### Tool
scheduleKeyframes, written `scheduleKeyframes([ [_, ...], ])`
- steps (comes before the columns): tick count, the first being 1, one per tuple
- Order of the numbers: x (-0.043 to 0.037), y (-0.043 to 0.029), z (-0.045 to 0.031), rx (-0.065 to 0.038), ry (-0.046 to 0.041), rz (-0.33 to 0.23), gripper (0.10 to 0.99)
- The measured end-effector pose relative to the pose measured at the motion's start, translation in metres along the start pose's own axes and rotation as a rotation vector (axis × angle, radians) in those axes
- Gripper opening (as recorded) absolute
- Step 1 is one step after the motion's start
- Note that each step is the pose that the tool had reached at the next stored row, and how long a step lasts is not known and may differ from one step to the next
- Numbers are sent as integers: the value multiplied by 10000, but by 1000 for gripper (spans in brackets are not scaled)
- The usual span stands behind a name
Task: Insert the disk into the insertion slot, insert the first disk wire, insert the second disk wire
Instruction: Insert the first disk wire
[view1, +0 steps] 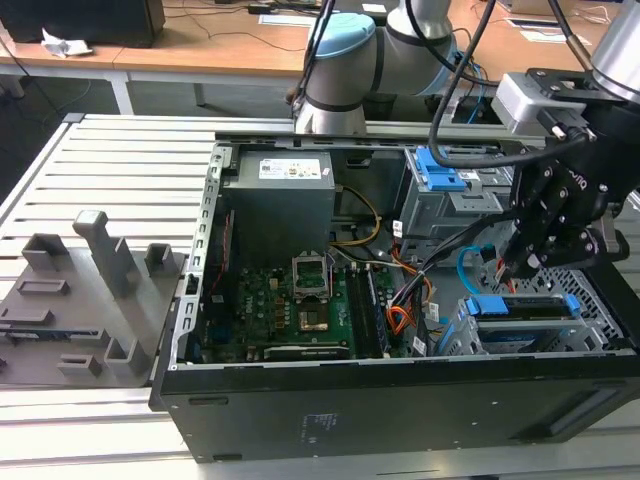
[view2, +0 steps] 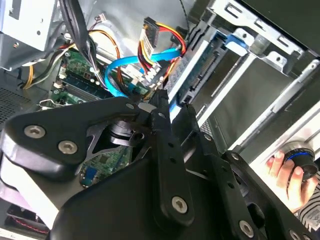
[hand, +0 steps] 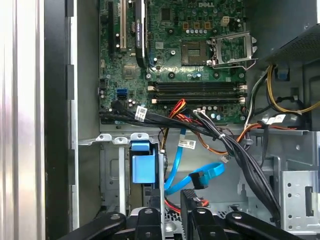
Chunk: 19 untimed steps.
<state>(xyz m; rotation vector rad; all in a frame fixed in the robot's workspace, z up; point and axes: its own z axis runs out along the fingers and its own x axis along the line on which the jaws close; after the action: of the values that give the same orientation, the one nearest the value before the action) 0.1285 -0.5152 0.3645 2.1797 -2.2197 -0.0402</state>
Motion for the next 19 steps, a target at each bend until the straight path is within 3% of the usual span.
scheduleKeyframes([
  [4, -100, -13, 10, 0, 1, -1, 302],
  [7, -170, -76, 40, -7, 1, 0, 302],
  [11, -176, -114, 94, -9, 2, 0, 302],
  [16, -176, -119, 100, -8, 7, 0, 302],
  [17, -176, -118, 100, -9, 8, 0, 286],
  [19, -176, -118, 100, -8, 9, 0, 165],
])
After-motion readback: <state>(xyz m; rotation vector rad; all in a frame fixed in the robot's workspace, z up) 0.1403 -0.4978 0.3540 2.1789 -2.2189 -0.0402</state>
